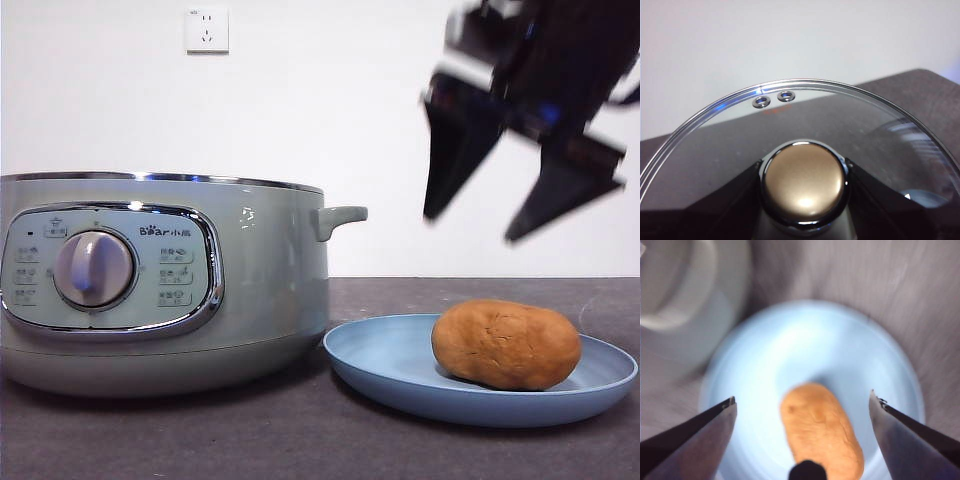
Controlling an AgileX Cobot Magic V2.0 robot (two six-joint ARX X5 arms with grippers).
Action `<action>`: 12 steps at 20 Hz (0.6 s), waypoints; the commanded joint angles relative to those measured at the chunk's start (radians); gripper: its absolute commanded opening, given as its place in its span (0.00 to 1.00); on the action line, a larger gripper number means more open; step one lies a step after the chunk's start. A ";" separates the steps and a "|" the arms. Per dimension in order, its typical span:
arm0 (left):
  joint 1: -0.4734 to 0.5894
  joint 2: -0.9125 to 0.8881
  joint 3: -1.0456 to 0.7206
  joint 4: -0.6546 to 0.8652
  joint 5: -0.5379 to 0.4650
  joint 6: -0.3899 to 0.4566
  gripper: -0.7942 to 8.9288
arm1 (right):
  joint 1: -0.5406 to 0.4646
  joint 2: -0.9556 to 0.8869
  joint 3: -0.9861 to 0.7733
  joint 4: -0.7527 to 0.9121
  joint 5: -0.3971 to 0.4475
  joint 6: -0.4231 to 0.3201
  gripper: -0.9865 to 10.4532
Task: Take the potato out from the steamer,put the potato on the plate,close the lid
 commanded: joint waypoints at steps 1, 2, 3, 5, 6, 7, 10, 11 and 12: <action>-0.003 0.032 0.009 0.056 0.011 -0.006 0.07 | 0.002 -0.115 0.005 -0.002 0.002 0.023 0.47; -0.003 0.058 0.009 0.057 0.028 -0.005 0.07 | 0.001 -0.166 0.005 -0.007 0.002 0.033 0.47; -0.003 0.084 0.009 0.057 0.029 -0.003 0.07 | 0.001 -0.219 0.005 -0.017 0.003 0.041 0.47; -0.003 0.144 0.009 0.060 0.030 0.005 0.07 | 0.001 -0.320 0.005 -0.039 0.009 0.049 0.47; -0.003 0.176 0.009 0.065 0.042 0.006 0.07 | 0.001 -0.366 0.005 -0.050 0.021 0.055 0.47; -0.003 0.205 0.009 0.072 0.057 0.012 0.07 | 0.001 -0.409 0.005 -0.063 0.030 0.059 0.47; -0.003 0.290 0.009 0.093 0.088 0.013 0.07 | 0.001 -0.518 0.005 -0.100 0.029 0.067 0.47; -0.002 0.317 0.008 0.101 0.101 0.013 0.07 | 0.001 -0.547 0.005 -0.113 0.029 0.067 0.47; -0.002 0.341 0.008 0.110 0.104 0.013 0.07 | 0.001 -0.573 0.005 -0.125 0.029 0.067 0.47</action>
